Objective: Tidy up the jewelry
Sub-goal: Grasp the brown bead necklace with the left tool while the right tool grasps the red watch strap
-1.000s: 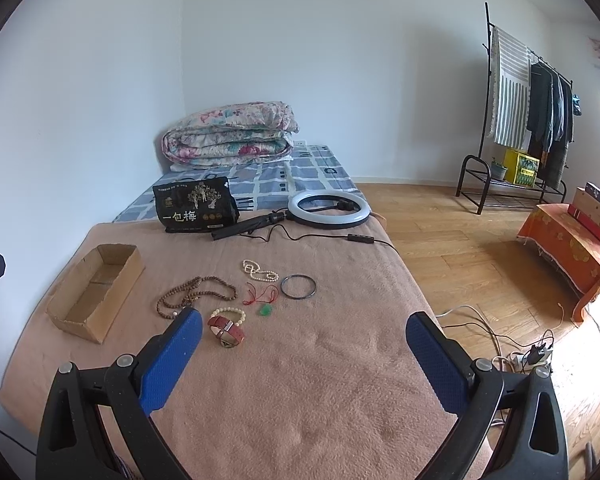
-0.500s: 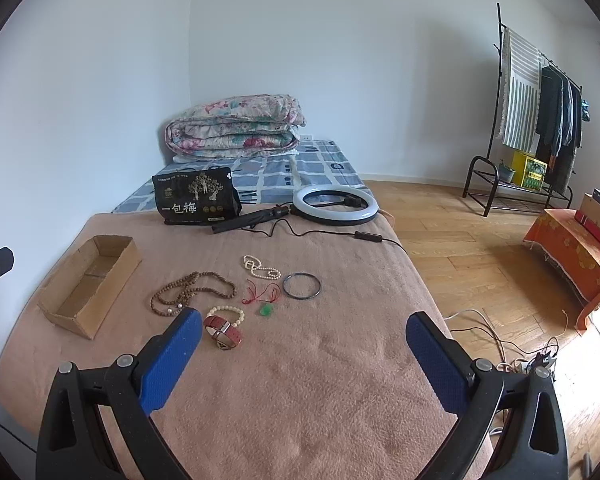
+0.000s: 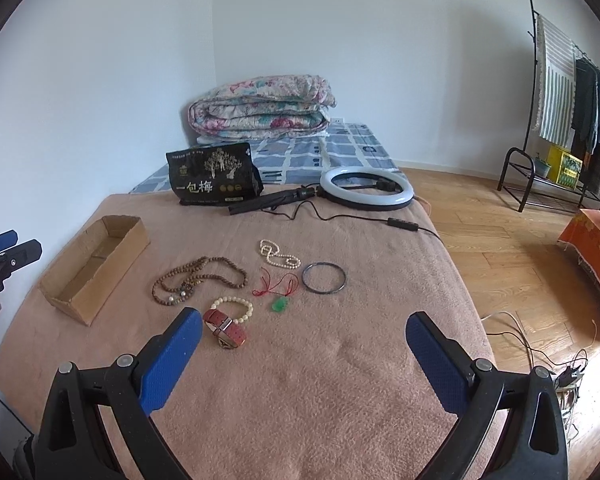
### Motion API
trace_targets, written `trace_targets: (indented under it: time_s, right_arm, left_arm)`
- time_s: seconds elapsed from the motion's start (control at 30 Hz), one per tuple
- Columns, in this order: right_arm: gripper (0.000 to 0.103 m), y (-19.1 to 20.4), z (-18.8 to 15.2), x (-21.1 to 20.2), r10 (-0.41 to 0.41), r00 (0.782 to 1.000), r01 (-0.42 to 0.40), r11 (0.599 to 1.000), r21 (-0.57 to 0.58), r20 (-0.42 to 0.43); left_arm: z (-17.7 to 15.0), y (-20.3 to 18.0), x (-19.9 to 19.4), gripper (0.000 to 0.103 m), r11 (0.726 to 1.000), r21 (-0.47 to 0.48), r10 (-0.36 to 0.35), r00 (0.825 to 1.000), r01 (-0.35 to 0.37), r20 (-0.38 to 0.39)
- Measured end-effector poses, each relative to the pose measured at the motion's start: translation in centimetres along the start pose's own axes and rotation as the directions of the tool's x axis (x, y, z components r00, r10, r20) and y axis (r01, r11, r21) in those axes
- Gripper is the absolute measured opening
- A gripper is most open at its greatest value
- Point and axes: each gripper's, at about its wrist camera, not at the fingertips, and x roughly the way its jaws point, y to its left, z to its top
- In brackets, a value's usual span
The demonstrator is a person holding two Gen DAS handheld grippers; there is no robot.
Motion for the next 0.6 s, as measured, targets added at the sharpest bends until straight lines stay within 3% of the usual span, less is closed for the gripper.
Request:
trace_targets:
  time_s: [0.13, 0.43, 0.5, 0.6]
  right_arm:
    - [0.102, 0.8, -0.3, 3.1, 0.060, 0.997, -0.062, 0.997, -0.042, -0.051]
    - [0.092, 3.6, -1.6, 9.5, 0.192, 0.967, -0.207, 0.975, -0.078, -0.169]
    - [0.088, 3.9, -1.9, 10.7, 0.209, 0.959, -0.226, 0.971, -0.073, -0.193]
    - [0.088, 4.2, -2.1, 11.8, 0.229, 0.949, -0.251, 0.965, -0.076, -0.215]
  left_arm:
    - [-0.1, -0.4, 3.1, 0.103, 0.999, 0.017, -0.043, 0.998, 0.043, -0.037]
    - [0.5, -2.7, 11.5, 0.087, 0.991, 0.058, -0.106, 0.981, 0.117, -0.165]
    - [0.7, -3.2, 13.6, 0.080, 0.988, 0.061, -0.125, 0.970, 0.140, -0.209]
    - [1.0, -3.4, 17.1, 0.079, 0.981, 0.038, -0.172, 0.945, 0.190, -0.280]
